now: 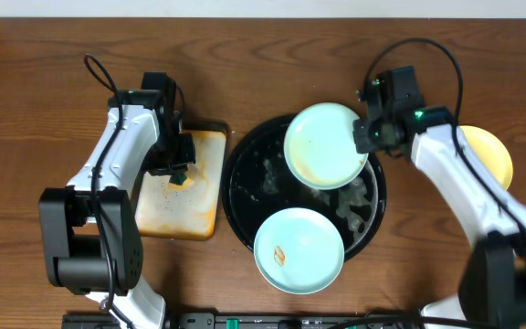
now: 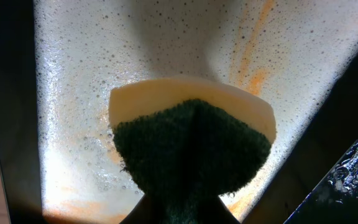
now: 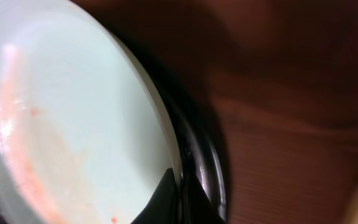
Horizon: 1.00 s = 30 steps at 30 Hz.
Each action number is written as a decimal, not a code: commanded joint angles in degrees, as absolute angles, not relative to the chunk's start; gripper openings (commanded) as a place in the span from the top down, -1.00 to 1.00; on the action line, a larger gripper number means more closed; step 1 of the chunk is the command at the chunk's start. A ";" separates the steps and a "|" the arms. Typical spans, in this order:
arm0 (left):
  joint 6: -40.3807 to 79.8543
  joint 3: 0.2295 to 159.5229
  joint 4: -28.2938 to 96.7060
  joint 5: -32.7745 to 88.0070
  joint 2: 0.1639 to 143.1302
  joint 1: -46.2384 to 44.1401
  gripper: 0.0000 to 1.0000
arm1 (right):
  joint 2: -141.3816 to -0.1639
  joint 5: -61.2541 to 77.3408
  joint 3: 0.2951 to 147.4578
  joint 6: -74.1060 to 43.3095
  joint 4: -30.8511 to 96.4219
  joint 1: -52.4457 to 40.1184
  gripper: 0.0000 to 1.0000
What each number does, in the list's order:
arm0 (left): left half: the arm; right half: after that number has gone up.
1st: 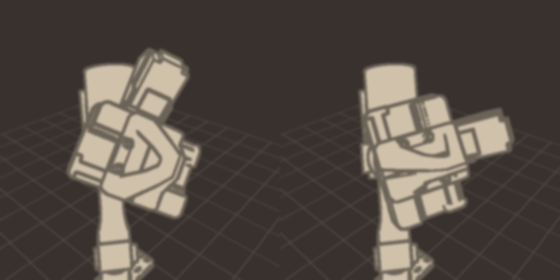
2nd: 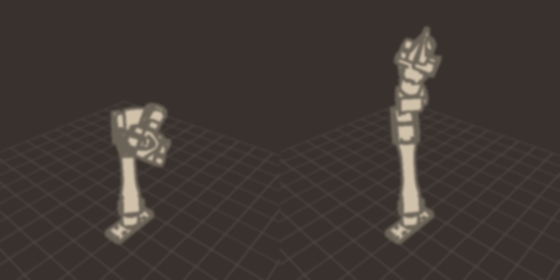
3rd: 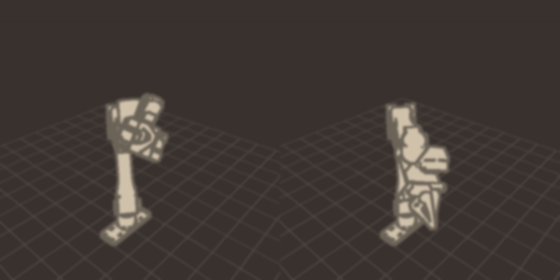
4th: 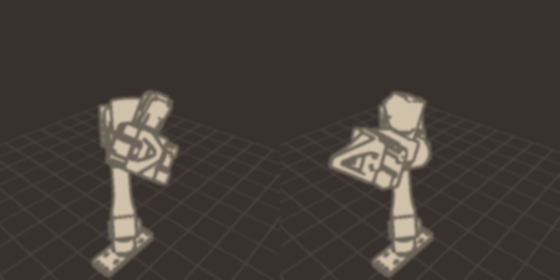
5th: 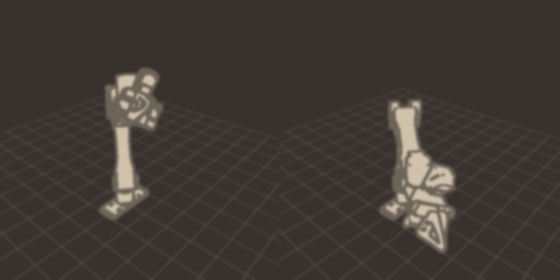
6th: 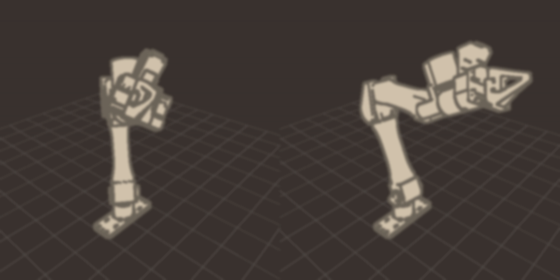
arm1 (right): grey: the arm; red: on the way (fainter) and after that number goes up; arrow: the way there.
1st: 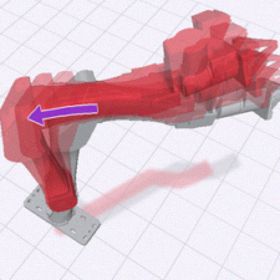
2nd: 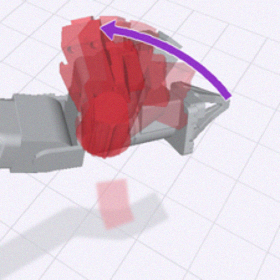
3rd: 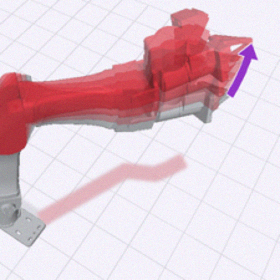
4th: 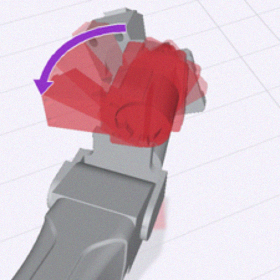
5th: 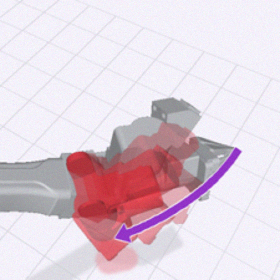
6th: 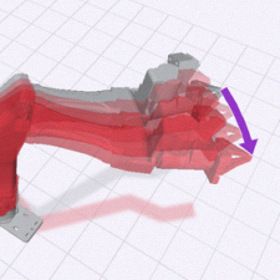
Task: Clean dirty plates on tray and stack at the side
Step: 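Lift the light-blue plate out of the black tray with the right gripper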
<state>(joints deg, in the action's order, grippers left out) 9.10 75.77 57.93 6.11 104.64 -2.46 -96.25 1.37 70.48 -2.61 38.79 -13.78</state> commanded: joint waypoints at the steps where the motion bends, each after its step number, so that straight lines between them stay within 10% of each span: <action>1: 8.60 75.42 57.89 6.68 104.79 -2.59 0.71 | -90.63 -15.90 71.46 -2.44 39.00 -19.68 0.98; 14: 8.60 75.42 57.49 6.66 104.79 -2.59 0.71 | -87.00 -57.95 71.46 2.74 39.35 -39.81 0.98; 30: 8.60 75.42 57.34 6.68 104.79 -2.59 0.70 | -87.00 -74.52 71.46 3.99 39.66 -50.04 0.98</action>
